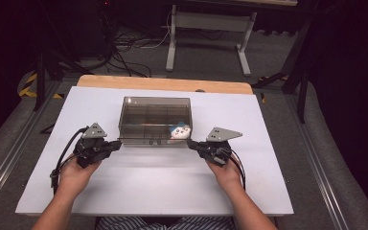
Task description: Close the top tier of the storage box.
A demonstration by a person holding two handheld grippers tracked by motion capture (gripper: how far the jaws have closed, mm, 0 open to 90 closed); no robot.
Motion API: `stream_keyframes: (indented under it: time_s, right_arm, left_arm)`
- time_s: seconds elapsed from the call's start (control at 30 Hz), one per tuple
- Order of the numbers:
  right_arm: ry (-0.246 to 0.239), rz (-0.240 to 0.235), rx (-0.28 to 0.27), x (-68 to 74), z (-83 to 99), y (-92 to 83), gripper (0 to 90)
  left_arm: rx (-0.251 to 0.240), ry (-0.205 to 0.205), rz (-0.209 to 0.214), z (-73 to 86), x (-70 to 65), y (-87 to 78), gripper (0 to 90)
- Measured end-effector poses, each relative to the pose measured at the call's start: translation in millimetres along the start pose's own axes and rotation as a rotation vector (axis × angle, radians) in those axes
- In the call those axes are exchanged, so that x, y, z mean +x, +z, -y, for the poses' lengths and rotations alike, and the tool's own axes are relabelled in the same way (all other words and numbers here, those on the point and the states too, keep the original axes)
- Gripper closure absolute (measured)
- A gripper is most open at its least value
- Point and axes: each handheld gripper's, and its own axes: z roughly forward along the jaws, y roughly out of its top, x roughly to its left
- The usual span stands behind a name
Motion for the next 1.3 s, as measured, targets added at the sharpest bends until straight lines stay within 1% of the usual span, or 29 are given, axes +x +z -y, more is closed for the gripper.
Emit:
stream_keyframes:
  time_s: [0.07,0.2,0.23,0.33,0.43,0.47,0.6,0.63,0.7,0.97,1.0,1.23,1.3]
  right_arm:
    - [0.003,-0.002,0.0,-0.4,-0.1,0.5,90.0]
    - [0.007,0.002,0.0,-1.6,-0.9,1.5,90.0]
    - [0.01,0.005,0.001,-1.9,-1.1,1.9,90.0]
    - [0.019,0.016,0.003,-3.2,-1.7,3.3,90.0]
    - [0.03,0.017,0.001,-5.5,-2.7,4.8,90.0]
    - [0.032,0.015,0.001,-6.0,-3.0,5.3,90.0]
    - [0.037,0.02,0.0,-7.5,-3.6,6.6,90.0]
    - [0.038,0.02,-0.002,-8.0,-3.5,6.9,90.0]
    - [0.039,0.02,-0.004,-8.4,-3.5,7.3,90.0]
    - [0.051,0.045,-0.006,-11.9,-5.5,11.4,90.0]
    - [0.052,0.047,-0.007,-12.4,-5.8,11.9,90.0]
    - [0.056,0.073,-0.008,-13.9,-7.5,15.2,90.0]
    - [0.059,0.083,-0.008,-14.3,-7.9,16.3,90.0]
  left_arm:
    - [-0.005,-0.007,0.001,-0.2,0.8,0.9,86.7]
    - [-0.008,-0.005,-0.01,-1.2,2.0,2.3,86.7]
    - [-0.011,-0.013,-0.01,-1.7,1.8,3.5,86.7]
    - [-0.013,-0.008,-0.017,-2.5,2.7,4.2,86.7]
    - [-0.018,-0.009,-0.023,-3.9,3.5,5.5,86.7]
    - [-0.021,-0.014,-0.018,-4.8,3.7,6.2,86.7]
    - [-0.024,-0.016,-0.019,-6.5,4.3,8.0,86.7]
    - [-0.027,-0.022,-0.021,-6.8,4.3,8.6,86.7]
    - [-0.026,-0.015,-0.027,-7.3,5.1,8.8,86.7]
    - [-0.036,-0.025,-0.035,-9.4,7.8,12.3,86.7]
    - [-0.036,-0.032,-0.037,-10.0,8.2,13.2,86.7]
    - [-0.044,-0.033,-0.051,-11.6,9.5,16.0,86.7]
    - [-0.044,-0.037,-0.046,-12.0,9.8,17.3,86.7]
